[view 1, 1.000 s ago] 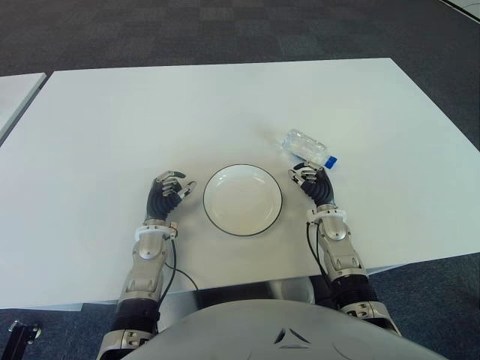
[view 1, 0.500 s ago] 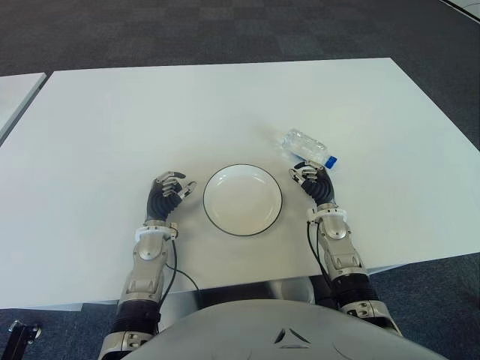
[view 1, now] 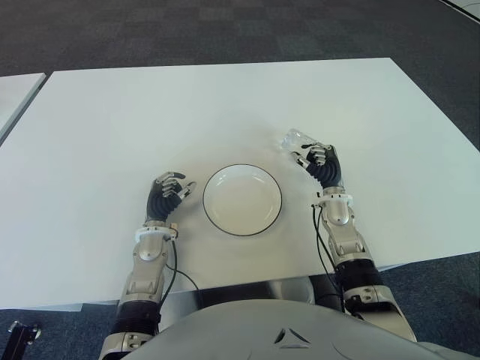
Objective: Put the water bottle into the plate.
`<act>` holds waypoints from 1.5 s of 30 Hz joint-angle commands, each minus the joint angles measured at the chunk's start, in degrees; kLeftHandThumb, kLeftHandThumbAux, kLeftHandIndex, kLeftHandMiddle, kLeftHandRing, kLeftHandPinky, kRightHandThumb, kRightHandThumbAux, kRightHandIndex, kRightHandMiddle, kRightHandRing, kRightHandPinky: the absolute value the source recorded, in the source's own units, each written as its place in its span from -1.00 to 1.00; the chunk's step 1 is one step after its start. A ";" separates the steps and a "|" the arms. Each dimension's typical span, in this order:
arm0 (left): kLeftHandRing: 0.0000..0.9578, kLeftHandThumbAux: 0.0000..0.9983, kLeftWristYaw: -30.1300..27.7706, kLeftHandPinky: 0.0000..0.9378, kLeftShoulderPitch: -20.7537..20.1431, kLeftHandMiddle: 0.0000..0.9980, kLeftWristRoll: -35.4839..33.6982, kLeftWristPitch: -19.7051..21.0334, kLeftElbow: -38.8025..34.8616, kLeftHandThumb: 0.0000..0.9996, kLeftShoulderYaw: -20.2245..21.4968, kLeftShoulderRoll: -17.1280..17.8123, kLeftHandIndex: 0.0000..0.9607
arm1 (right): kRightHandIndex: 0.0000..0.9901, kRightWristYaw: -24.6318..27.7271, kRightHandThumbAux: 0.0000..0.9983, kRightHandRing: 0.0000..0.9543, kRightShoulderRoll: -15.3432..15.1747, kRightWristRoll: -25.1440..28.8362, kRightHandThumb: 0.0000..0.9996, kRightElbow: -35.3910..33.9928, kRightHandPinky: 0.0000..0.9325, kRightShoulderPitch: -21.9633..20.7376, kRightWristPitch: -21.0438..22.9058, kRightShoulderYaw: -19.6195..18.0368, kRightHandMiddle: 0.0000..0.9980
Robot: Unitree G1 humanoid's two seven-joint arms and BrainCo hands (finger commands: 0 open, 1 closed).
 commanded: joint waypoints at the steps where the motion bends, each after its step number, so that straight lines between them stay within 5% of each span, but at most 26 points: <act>1: 0.45 0.43 -0.43 0.45 1.45 0.44 -0.25 2.08 1.78 0.42 -0.22 -0.18 -0.09 | -0.13 -3.81 0.46 0.53 -0.16 -2.60 0.39 2.90 0.50 -3.81 -1.31 0.26 0.43; 13: 0.46 0.43 -0.03 0.48 2.01 0.46 0.22 1.92 1.17 0.42 -0.25 -0.09 -0.09 | -0.15 -6.50 0.47 0.30 0.05 -5.40 0.39 0.87 0.33 -8.53 2.11 1.08 0.18; 22: 0.48 0.43 0.03 0.50 2.19 0.47 0.44 2.04 1.07 0.42 -0.25 0.00 -0.09 | -0.16 -6.52 0.47 0.12 -2.96 -8.20 0.39 8.46 0.09 -16.01 2.75 2.68 0.05; 27: 0.48 0.43 -0.09 0.52 2.33 0.48 0.27 1.90 0.98 0.42 -0.26 -0.06 -0.09 | -0.19 -5.35 0.47 -0.22 -4.08 -10.24 0.38 8.69 -0.19 -17.20 4.36 4.75 -0.33; 30: 0.48 0.43 -0.13 0.49 2.44 0.48 -0.04 1.78 0.94 0.42 -0.15 -0.24 -0.09 | -0.63 -3.75 0.36 -0.47 -6.00 -14.62 -0.09 9.36 -0.38 -18.94 8.94 7.59 -0.58; 33: 0.48 0.43 0.17 0.51 2.54 0.48 0.10 1.54 0.89 0.42 -0.15 -0.34 -0.09 | -0.86 -2.90 0.24 -0.62 -6.79 -16.31 -0.24 10.85 -0.52 -20.36 11.13 8.95 -0.72; 45: 0.49 0.43 0.06 0.48 2.74 0.48 1.08 2.25 0.53 0.42 -0.76 -0.16 -0.09 | -1.00 -4.22 -0.22 -0.99 -7.01 -18.52 -0.06 20.71 -0.97 -24.46 13.55 12.80 -0.99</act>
